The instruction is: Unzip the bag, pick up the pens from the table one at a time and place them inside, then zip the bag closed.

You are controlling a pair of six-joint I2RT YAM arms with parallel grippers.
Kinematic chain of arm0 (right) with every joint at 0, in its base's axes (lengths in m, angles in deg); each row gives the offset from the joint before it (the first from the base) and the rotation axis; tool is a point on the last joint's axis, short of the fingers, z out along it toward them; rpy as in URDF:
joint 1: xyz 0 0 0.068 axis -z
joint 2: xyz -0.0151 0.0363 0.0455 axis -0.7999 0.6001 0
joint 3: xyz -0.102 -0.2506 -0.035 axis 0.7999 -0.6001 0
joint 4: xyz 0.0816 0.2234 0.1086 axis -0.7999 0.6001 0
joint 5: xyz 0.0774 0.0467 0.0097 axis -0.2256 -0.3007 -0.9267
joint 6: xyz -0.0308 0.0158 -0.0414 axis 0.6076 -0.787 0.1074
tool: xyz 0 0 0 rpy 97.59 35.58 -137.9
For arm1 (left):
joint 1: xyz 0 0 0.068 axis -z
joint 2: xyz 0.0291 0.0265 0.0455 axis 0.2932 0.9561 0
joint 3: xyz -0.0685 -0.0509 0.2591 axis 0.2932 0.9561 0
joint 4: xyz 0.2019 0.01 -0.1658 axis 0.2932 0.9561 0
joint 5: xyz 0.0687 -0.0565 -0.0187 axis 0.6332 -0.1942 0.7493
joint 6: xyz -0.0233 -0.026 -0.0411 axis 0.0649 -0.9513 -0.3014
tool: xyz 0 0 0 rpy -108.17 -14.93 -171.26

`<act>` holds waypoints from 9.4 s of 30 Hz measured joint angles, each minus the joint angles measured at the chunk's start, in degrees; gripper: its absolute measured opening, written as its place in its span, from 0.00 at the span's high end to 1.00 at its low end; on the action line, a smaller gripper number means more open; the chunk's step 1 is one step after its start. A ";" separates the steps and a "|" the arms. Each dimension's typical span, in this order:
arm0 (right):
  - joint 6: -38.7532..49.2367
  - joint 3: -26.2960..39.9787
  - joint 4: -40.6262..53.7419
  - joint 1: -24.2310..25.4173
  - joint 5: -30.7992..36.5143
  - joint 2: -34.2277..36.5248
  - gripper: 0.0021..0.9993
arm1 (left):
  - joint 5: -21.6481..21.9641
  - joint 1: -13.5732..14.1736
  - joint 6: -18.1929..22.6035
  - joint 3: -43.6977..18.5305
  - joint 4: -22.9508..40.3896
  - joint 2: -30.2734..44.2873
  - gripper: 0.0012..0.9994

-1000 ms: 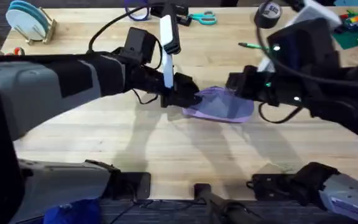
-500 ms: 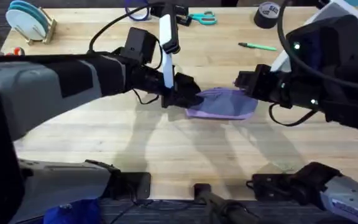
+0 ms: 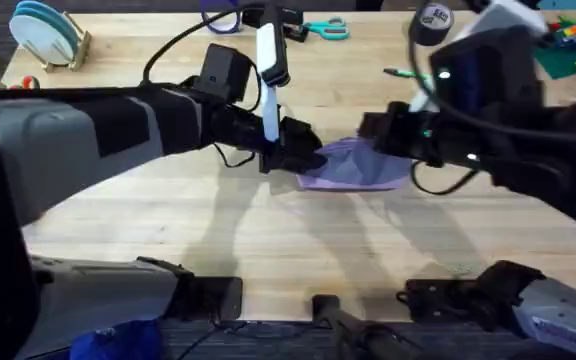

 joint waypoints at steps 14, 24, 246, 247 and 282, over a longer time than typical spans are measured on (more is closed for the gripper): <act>0.31 0.00 -12.32 -3.19 -2.68 11.27 0.97 | 1.98 -0.23 -0.22 0.00 0.90 -0.01 0.96; 0.17 0.00 -14.12 -3.21 -3.62 11.73 0.97 | 1.98 -0.45 -0.24 0.00 1.05 0.01 0.96; 68.13 57.16 38.89 9.05 -18.17 49.42 0.04 | 1.17 0.01 -0.20 -0.96 2.29 -0.01 0.96; 68.12 57.16 38.88 9.05 -18.17 49.55 0.05 | 1.17 0.01 -0.20 -0.96 2.29 0.01 0.96; 68.40 56.06 40.53 9.05 -17.29 50.88 0.82 | 1.23 0.01 -0.20 -0.96 2.36 -0.01 0.96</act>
